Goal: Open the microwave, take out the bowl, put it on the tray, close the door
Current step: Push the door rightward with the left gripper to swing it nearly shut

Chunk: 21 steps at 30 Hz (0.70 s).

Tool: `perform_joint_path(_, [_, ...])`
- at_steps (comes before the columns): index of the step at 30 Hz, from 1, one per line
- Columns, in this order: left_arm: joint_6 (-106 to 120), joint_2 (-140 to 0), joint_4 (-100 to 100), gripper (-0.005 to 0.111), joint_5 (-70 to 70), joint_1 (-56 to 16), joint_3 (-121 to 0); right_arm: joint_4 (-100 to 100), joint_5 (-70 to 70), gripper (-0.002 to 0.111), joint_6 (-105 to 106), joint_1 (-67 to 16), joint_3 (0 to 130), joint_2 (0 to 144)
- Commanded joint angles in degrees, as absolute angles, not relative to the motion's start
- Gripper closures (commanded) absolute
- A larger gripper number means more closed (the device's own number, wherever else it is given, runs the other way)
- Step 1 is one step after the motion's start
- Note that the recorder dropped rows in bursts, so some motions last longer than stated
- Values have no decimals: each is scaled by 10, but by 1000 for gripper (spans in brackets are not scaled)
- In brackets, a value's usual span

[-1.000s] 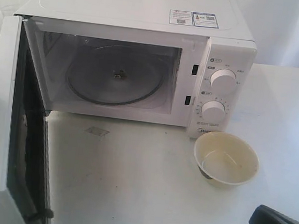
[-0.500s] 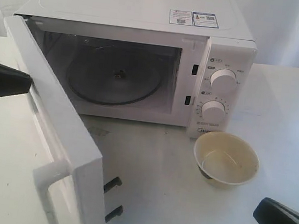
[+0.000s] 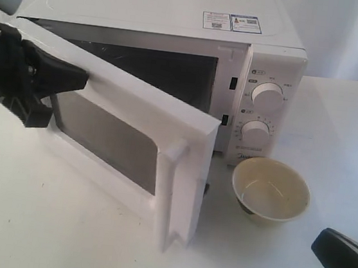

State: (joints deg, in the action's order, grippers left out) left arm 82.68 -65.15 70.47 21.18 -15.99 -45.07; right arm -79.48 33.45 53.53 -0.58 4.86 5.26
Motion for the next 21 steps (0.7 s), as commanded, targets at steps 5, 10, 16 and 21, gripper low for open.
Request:
perform_joint_path(5, [846,-704,744,107,199,-168,-496,-794,329,108,541,-6,46,50])
perform_joint_path(10, [879,-744,771,107,200,-168,-516,-789,329,108,541,-6,46,50])
perform_joint_path(16, [889,-762,777,107,196,-168,-541,-788,326,108,542,-6,46,50])
perform_joint_path(21, [899,-776,790,107,187,-168,-562,-788,327,108,557,-6,46,50])
